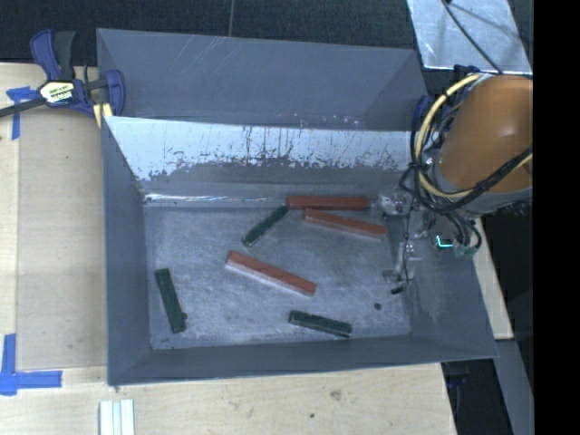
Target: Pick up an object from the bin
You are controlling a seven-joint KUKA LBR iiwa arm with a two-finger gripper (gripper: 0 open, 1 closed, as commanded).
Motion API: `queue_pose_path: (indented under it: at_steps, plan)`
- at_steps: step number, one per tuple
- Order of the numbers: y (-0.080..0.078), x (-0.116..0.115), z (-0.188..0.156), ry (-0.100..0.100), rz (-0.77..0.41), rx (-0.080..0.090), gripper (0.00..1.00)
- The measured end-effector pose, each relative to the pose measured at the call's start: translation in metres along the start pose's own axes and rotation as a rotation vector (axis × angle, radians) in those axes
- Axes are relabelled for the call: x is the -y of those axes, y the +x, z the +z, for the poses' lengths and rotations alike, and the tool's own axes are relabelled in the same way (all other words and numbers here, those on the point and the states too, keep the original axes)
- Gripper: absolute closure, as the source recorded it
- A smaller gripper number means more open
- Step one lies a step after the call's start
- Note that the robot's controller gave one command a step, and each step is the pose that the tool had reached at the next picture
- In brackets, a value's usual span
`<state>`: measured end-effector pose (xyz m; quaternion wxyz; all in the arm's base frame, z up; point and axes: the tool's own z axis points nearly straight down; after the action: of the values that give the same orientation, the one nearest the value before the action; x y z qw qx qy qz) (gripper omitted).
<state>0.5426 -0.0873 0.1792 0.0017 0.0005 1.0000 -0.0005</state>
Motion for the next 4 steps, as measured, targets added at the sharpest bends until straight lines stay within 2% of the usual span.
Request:
queue_pose_path:
  at_steps: [1,2,3,4]
  plan:
    - [-0.072,-0.031,0.113,-0.001,-0.004,0.001,0.0]
    - [-0.069,0.024,0.106,0.001,0.14,0.003,0.0]
    - [-0.071,0.022,0.103,0.001,0.137,0.008,1.0]
    - [-0.07,0.022,0.106,0.0,0.136,0.003,0.0]
